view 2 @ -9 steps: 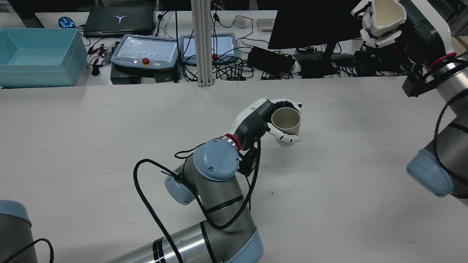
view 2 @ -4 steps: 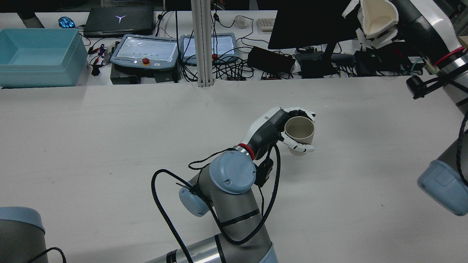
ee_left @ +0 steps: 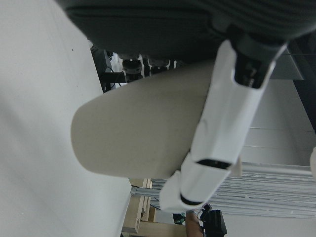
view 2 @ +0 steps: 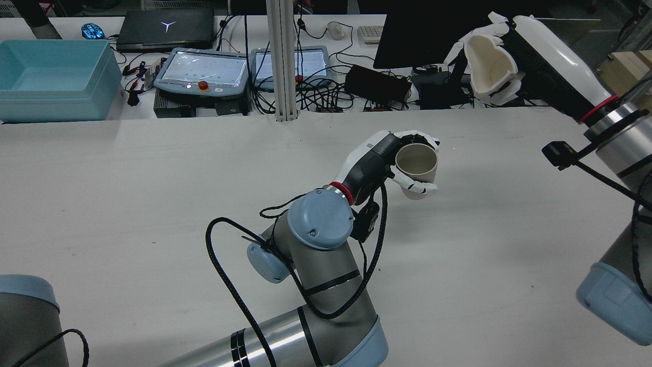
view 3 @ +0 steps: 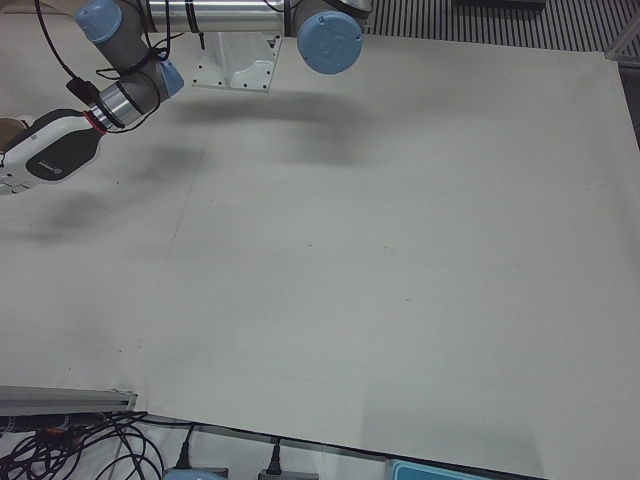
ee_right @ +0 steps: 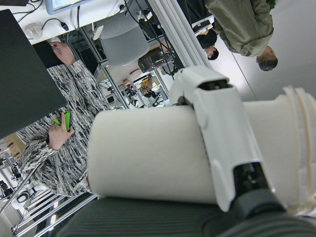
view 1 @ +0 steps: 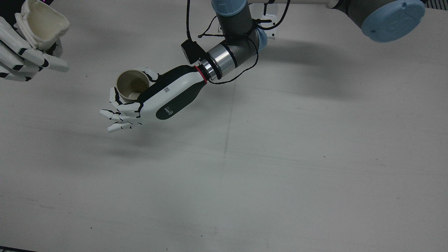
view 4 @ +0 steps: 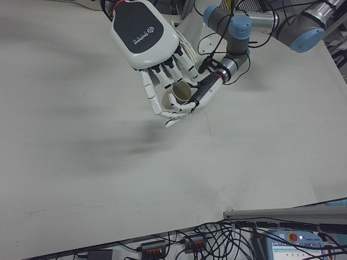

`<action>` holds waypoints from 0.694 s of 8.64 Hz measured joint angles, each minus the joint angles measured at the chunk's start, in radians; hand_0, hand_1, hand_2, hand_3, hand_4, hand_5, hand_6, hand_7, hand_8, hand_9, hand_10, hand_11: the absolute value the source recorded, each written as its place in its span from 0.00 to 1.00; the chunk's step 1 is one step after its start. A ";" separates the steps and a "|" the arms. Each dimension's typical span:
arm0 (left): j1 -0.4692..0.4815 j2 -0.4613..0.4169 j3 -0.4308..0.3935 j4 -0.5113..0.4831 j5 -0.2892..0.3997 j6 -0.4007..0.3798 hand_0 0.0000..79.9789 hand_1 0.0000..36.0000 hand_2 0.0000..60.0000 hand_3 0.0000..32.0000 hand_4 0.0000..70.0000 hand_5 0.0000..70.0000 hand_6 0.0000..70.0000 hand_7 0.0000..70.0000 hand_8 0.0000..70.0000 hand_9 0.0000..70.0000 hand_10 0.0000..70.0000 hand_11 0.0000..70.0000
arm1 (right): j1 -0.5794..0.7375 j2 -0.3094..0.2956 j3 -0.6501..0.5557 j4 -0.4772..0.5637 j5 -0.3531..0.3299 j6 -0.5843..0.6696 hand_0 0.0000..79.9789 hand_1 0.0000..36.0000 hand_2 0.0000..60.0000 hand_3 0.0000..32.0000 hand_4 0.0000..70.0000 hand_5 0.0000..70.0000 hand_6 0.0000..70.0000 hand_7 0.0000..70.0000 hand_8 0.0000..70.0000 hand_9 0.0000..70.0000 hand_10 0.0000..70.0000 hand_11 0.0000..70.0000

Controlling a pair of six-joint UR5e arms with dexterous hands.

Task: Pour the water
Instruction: 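Bring the white cup over the beige cup with the right hand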

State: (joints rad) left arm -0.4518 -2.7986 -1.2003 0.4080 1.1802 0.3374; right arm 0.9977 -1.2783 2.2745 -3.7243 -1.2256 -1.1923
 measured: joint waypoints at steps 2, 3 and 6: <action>-0.012 -0.009 0.001 0.000 0.019 0.000 1.00 1.00 1.00 0.00 0.68 1.00 0.39 0.31 0.20 0.12 0.11 0.21 | -0.056 0.007 -0.025 -0.009 0.006 -0.084 1.00 1.00 1.00 0.00 0.71 0.39 1.00 1.00 0.73 0.96 0.03 0.10; -0.013 -0.011 0.003 0.000 0.021 0.000 1.00 1.00 1.00 0.00 0.68 1.00 0.40 0.32 0.20 0.12 0.11 0.22 | -0.074 0.015 -0.040 -0.010 0.007 -0.112 1.00 1.00 1.00 0.00 0.72 0.39 1.00 1.00 0.73 0.95 0.02 0.09; -0.022 -0.014 0.006 0.001 0.023 0.001 1.00 1.00 1.00 0.00 0.67 1.00 0.39 0.31 0.20 0.12 0.11 0.21 | -0.131 0.042 -0.055 -0.013 0.044 -0.195 1.00 1.00 1.00 0.00 0.75 0.38 1.00 1.00 0.70 0.92 0.00 0.04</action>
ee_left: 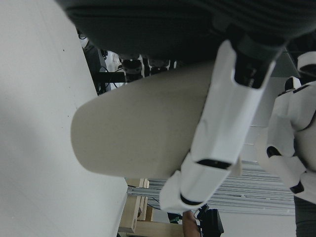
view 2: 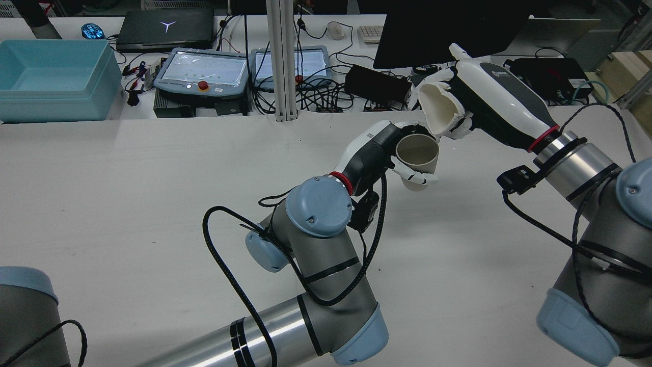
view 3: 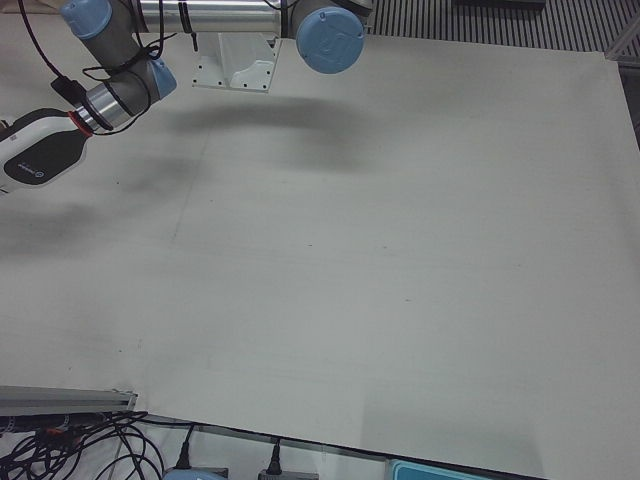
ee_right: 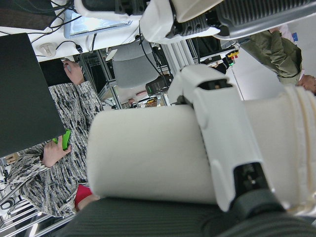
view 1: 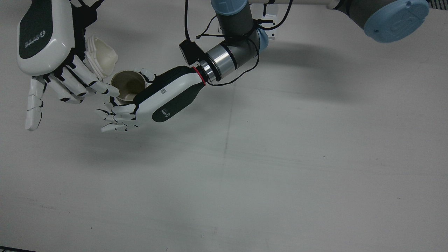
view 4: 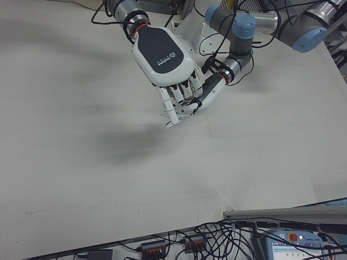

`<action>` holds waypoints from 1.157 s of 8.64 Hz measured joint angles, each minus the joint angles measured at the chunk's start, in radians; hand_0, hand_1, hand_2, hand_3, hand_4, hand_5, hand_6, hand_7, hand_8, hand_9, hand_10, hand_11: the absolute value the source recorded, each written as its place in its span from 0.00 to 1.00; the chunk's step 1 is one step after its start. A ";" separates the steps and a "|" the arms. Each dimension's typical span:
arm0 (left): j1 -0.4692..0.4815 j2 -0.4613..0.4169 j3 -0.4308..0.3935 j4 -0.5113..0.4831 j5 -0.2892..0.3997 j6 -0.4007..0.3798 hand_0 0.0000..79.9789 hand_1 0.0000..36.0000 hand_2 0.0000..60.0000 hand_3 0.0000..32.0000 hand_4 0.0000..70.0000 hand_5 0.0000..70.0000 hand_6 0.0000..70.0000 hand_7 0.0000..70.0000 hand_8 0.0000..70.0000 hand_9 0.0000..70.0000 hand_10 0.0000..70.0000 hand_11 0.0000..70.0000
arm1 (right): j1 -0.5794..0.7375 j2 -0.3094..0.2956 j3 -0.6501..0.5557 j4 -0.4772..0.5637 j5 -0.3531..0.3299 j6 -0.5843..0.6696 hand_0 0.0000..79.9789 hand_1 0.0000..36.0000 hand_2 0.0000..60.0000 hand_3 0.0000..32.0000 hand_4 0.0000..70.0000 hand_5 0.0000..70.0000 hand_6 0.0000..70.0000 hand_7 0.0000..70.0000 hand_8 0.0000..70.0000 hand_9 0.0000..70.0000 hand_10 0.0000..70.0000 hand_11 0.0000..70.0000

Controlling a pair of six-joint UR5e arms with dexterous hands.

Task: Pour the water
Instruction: 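Bring the white cup over the beige cup with the right hand, then tilt the white cup to pour into the beige cup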

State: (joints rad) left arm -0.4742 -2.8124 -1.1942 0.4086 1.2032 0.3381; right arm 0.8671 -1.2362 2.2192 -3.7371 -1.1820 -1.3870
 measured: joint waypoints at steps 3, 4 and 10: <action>-0.015 0.000 -0.001 0.005 0.012 0.001 1.00 1.00 1.00 0.00 0.67 1.00 0.39 0.31 0.20 0.12 0.10 0.21 | -0.046 0.006 -0.001 -0.027 0.046 -0.070 1.00 1.00 1.00 0.00 0.71 0.37 1.00 1.00 0.69 0.90 0.00 0.02; -0.019 0.001 -0.001 0.007 0.017 0.001 1.00 1.00 1.00 0.00 0.66 1.00 0.38 0.30 0.19 0.12 0.10 0.21 | -0.050 0.007 -0.001 -0.037 0.053 -0.081 1.00 1.00 1.00 0.00 0.76 0.37 1.00 1.00 0.69 0.90 0.00 0.00; -0.029 0.009 -0.049 0.036 0.033 -0.005 1.00 1.00 1.00 0.00 0.66 1.00 0.36 0.28 0.19 0.11 0.11 0.21 | -0.028 0.011 0.006 -0.062 0.082 -0.014 1.00 1.00 0.91 0.00 0.53 0.37 1.00 1.00 0.72 0.93 0.15 0.27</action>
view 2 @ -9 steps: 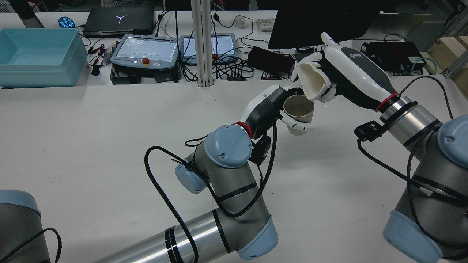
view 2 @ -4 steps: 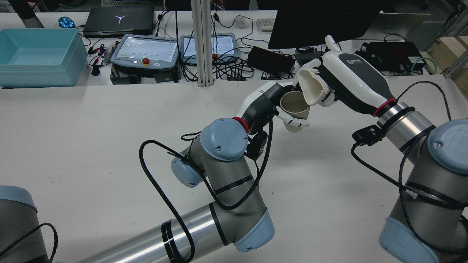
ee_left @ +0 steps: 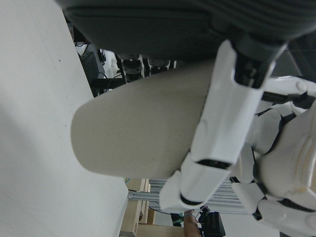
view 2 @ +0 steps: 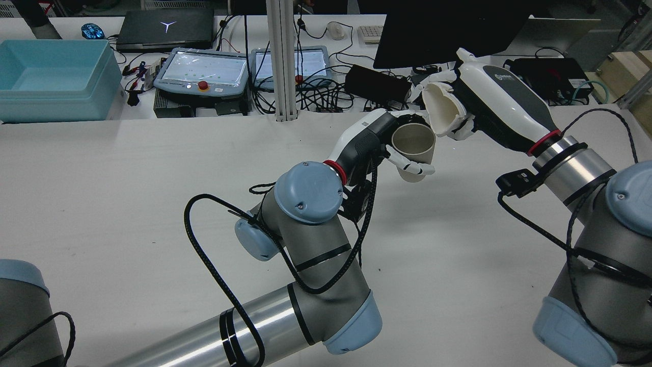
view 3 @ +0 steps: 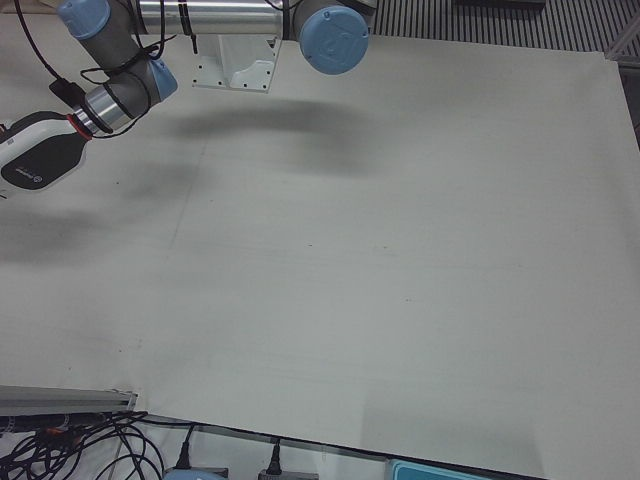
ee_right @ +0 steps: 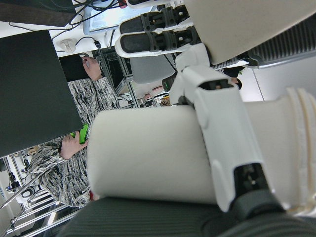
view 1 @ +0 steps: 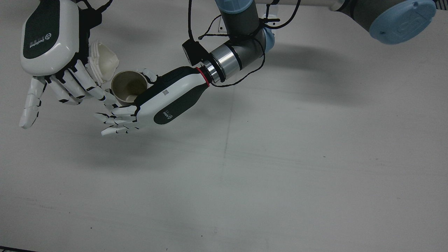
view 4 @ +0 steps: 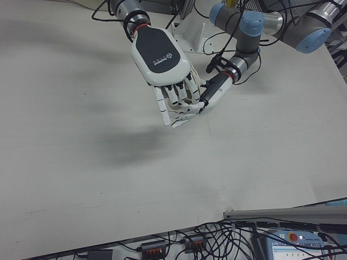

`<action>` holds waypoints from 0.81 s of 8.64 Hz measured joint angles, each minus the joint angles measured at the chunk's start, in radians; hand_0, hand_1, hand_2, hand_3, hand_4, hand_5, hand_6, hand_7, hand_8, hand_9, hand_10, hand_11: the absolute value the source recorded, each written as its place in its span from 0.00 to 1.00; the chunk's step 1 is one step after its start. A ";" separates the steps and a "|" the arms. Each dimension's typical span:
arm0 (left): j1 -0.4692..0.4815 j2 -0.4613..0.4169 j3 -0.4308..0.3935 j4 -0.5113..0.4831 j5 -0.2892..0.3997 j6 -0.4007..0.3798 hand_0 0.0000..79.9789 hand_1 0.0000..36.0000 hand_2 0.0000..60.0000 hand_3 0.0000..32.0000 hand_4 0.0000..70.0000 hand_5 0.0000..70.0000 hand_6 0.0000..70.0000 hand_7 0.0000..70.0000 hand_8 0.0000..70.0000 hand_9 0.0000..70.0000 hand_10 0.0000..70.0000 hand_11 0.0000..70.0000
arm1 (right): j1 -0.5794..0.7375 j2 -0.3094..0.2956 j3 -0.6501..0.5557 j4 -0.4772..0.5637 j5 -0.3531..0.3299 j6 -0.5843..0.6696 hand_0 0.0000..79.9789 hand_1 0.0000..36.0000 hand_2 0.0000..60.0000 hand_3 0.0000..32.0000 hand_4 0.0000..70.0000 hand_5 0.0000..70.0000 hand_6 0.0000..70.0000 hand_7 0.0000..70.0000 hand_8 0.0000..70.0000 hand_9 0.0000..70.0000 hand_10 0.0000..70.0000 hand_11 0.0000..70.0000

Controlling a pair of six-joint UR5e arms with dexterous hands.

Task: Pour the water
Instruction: 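Tilt the white cup to pour into the beige cup, then raise the white cup upright and withdraw the right hand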

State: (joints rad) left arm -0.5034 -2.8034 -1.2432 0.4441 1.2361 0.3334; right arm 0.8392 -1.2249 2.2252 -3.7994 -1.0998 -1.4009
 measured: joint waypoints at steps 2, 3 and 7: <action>-0.003 0.002 -0.061 0.042 0.049 -0.002 1.00 1.00 1.00 0.00 0.67 1.00 0.34 0.27 0.19 0.11 0.11 0.22 | 0.055 -0.004 -0.001 0.005 0.000 0.124 1.00 1.00 0.86 0.00 0.48 0.37 1.00 1.00 0.73 0.94 0.18 0.31; -0.003 0.006 -0.094 0.070 0.063 -0.002 1.00 1.00 1.00 0.00 0.67 1.00 0.33 0.27 0.19 0.11 0.11 0.22 | 0.092 -0.013 -0.001 0.005 -0.002 0.213 1.00 1.00 0.86 0.00 0.46 0.37 1.00 1.00 0.74 0.96 0.20 0.35; 0.000 0.069 -0.264 0.184 0.074 -0.007 1.00 1.00 1.00 0.00 0.68 1.00 0.32 0.26 0.19 0.11 0.11 0.22 | 0.261 -0.115 -0.028 0.008 -0.018 0.630 1.00 1.00 0.83 0.00 0.28 0.38 1.00 1.00 0.79 1.00 0.32 0.52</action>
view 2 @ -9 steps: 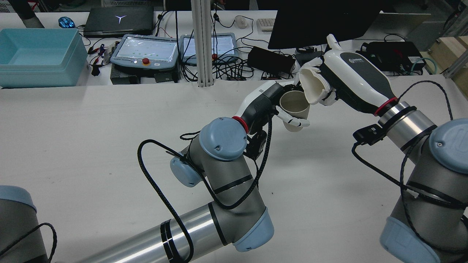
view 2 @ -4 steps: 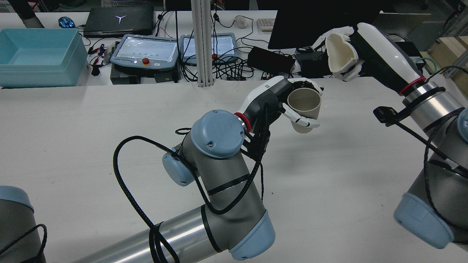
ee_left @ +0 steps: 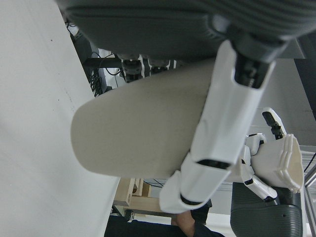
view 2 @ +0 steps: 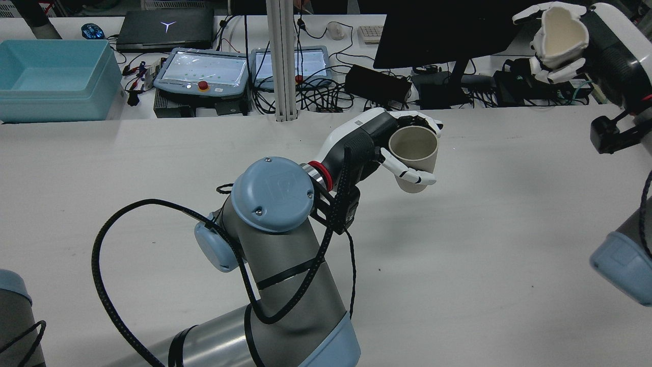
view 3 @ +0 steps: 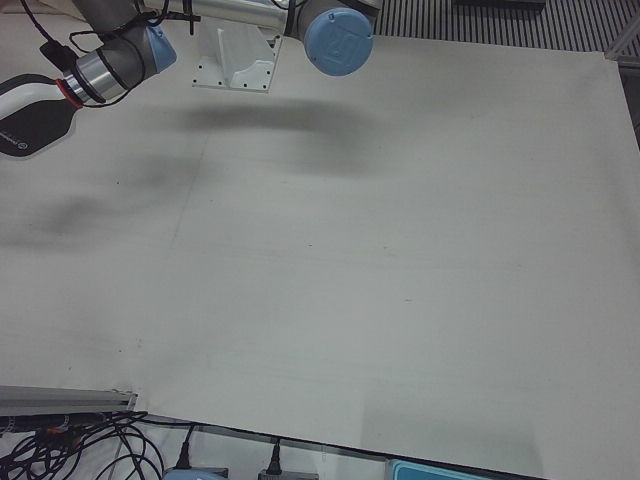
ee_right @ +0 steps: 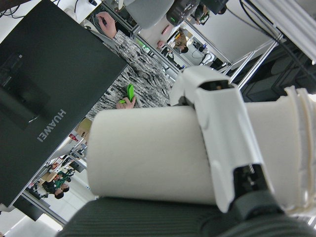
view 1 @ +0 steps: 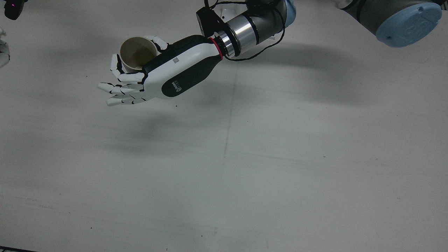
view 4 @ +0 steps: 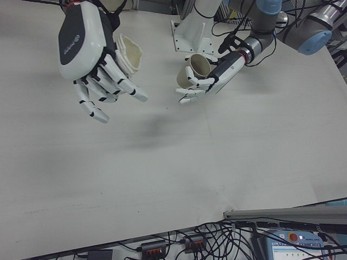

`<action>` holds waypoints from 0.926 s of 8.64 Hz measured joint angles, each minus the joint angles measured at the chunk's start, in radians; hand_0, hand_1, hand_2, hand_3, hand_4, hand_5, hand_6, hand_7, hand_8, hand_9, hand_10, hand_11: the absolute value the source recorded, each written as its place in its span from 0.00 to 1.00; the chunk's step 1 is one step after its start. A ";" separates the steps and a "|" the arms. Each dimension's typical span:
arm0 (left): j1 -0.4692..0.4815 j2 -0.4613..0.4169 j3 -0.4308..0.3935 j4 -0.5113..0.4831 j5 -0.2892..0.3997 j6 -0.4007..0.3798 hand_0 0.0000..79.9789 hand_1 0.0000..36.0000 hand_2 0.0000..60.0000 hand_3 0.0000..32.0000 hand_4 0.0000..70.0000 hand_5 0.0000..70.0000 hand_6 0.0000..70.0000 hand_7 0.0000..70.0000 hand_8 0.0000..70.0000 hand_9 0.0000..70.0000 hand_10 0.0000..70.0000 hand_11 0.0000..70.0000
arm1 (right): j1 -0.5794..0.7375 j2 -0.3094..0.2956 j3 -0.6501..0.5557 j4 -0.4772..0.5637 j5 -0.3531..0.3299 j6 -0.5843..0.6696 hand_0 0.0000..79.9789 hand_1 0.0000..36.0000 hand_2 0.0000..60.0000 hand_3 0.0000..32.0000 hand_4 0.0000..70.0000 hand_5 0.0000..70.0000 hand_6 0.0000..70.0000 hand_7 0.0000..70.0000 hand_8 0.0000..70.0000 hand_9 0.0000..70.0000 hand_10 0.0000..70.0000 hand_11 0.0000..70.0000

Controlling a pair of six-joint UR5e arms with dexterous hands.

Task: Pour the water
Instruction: 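Raise the white cup upright and withdraw the right hand, then carry the beige cup back and lower it onto the table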

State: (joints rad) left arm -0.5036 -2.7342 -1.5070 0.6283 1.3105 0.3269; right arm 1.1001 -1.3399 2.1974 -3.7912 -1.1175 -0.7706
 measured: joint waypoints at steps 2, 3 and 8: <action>-0.012 0.040 -0.124 0.069 0.001 0.000 1.00 1.00 1.00 0.00 0.68 1.00 0.32 0.26 0.19 0.11 0.12 0.23 | 0.140 -0.035 -0.012 0.002 -0.069 0.137 1.00 1.00 0.85 0.00 0.24 0.39 1.00 1.00 0.83 1.00 0.36 0.57; -0.020 0.063 -0.176 0.096 0.001 0.000 1.00 1.00 1.00 0.00 0.68 1.00 0.32 0.26 0.19 0.11 0.12 0.23 | 0.220 -0.059 -0.023 0.042 -0.126 0.186 1.00 1.00 0.89 0.00 0.31 0.39 1.00 1.00 0.85 1.00 0.34 0.54; -0.236 0.122 -0.255 0.154 0.110 -0.086 1.00 1.00 1.00 0.00 0.65 1.00 0.31 0.25 0.18 0.11 0.11 0.22 | 0.431 -0.209 -0.317 0.569 -0.312 0.483 1.00 0.99 0.83 0.00 0.29 0.40 1.00 1.00 1.00 1.00 0.50 0.75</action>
State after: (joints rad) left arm -0.7400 -2.6125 -1.7621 0.7825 1.4206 0.2408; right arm 1.5310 -1.5489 1.8799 -3.2227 -1.4294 -0.2873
